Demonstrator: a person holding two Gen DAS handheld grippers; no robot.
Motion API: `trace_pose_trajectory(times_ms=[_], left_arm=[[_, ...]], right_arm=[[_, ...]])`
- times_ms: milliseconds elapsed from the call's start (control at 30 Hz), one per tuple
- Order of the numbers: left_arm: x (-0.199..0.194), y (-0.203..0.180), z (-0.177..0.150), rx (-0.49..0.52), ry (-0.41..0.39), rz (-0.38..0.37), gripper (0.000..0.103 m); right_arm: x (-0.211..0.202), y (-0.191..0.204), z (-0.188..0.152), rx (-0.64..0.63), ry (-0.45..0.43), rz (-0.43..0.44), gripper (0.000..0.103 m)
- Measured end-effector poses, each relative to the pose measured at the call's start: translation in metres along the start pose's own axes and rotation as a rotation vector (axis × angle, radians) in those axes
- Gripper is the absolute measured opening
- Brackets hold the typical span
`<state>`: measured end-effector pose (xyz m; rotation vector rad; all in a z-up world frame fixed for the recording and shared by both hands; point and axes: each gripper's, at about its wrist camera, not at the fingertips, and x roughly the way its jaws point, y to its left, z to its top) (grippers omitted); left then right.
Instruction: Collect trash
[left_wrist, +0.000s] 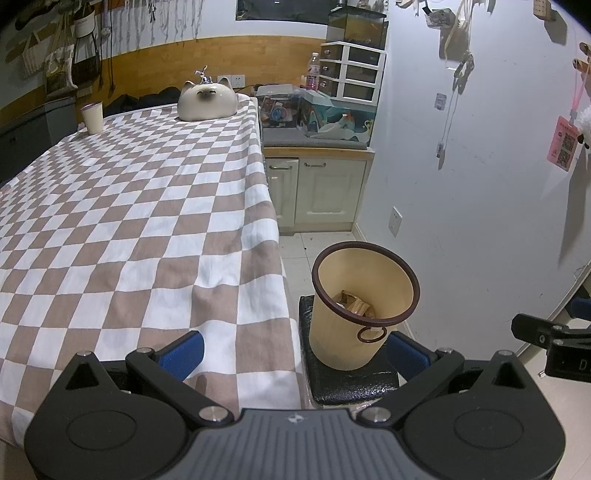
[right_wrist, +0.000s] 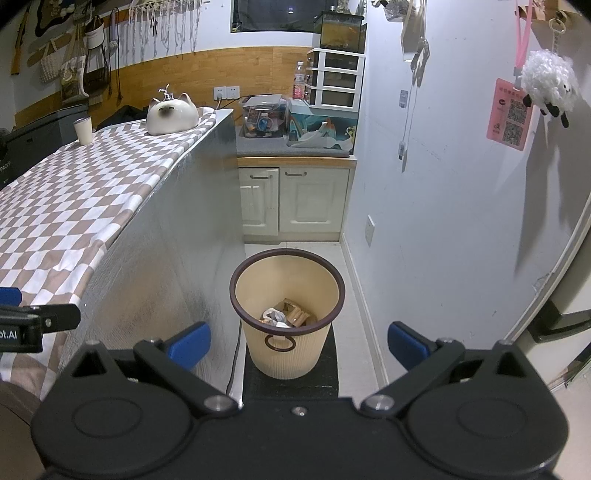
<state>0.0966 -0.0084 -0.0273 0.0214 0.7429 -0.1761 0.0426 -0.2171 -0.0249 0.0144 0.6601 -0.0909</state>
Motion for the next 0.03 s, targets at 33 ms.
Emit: trace_pose_trajectory(times_ms=[33], left_arm=[[-0.0001, -0.0003, -0.0002, 0.001, 0.000, -0.002, 0.103]], right_arm=[[-0.0002, 0.0001, 0.0006, 0.000, 0.000, 0.000, 0.103]])
